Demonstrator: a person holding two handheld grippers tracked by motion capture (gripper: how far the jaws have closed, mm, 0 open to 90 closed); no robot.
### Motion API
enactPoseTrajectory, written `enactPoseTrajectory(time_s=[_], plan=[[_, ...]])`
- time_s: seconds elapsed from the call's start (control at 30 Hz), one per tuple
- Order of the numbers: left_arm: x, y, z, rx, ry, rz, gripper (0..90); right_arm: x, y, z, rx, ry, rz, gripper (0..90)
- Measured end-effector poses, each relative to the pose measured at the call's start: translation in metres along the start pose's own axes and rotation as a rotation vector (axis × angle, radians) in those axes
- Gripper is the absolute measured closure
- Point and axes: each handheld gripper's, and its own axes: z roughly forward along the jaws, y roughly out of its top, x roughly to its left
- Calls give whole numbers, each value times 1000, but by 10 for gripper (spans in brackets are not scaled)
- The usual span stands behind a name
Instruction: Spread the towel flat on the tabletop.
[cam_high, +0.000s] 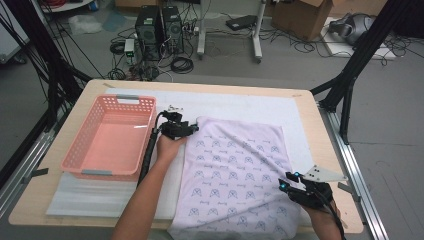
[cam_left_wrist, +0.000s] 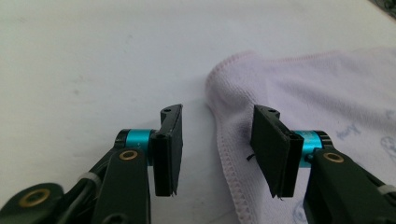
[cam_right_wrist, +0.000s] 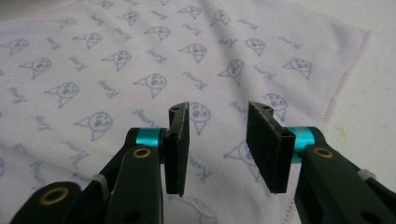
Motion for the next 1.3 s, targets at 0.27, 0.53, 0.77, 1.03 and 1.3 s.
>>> enactPoseTrajectory(time_s=[0.27, 0.53, 0.77, 1.03, 1.3], plan=[[-16, -3, 5, 23, 38, 127, 552, -2, 0, -1, -2, -1, 6, 588], [-9, 0, -3, 2, 146, 82, 863, -5, -2, -1, -7, -7, 15, 587], [7, 1, -15, 9, 162, 1, 582, -15, 2, 13, 9, -28, 32, 570], [2, -10, -28, -52, 28, 1, 560, -59, 27, 61, 49, -129, 133, 545], [-8, -18, -39, -22, -72, 2, 500, -77, 39, 99, 145, -162, 42, 884]])
